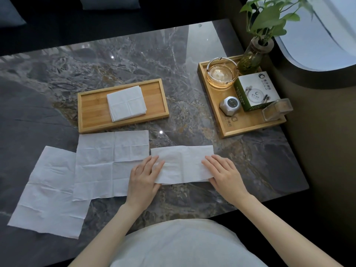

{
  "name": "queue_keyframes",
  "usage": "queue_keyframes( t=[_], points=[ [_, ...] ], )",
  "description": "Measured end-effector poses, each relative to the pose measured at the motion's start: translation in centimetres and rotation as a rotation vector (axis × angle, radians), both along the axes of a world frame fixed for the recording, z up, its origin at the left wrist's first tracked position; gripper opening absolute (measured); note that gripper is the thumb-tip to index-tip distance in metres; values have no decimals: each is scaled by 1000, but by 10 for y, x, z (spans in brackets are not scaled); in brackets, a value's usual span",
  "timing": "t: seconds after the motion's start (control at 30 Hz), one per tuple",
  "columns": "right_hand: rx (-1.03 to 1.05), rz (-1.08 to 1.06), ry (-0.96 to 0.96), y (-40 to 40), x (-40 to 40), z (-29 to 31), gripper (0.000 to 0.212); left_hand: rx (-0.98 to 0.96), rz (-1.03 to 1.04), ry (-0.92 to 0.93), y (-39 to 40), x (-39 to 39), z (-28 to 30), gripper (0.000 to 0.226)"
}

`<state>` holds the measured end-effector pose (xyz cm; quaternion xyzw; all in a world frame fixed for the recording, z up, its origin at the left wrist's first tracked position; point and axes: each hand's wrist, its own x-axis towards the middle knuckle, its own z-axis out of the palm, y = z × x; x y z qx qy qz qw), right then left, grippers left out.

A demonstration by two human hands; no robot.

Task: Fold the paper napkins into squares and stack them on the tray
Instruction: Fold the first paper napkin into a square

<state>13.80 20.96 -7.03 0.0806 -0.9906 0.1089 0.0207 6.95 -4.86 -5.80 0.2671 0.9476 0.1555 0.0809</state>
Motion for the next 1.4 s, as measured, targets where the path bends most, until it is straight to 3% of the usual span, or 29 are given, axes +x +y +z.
queue_keyframes(
  t=[0.23,0.33,0.4,0.57,0.73,0.9,1.2,1.4],
  points=[
    [72,30,-106,11,6,-1,50,-153,-50,30,-4,-3,-3,63],
    [16,38,-188,16,3,4,47,-156,-56,38,-2,-5,0,50],
    [-59,3,-200,15,1,11,51,-108,-39,8,1,-5,6,54],
    [-113,-283,-31,-30,-14,23,44,-10,-44,-4,35,2,7,54],
    [7,-225,-175,-73,-25,4,52,-143,-20,-34,61,4,-16,54],
    [65,-253,-267,-52,-17,-14,55,-170,-12,-70,50,2,-25,58],
    [87,-422,-240,-15,2,-10,57,-130,-11,-90,49,1,-24,60],
    [21,-155,-243,-44,24,-3,55,-134,-25,-103,49,0,-27,61]
  ],
)
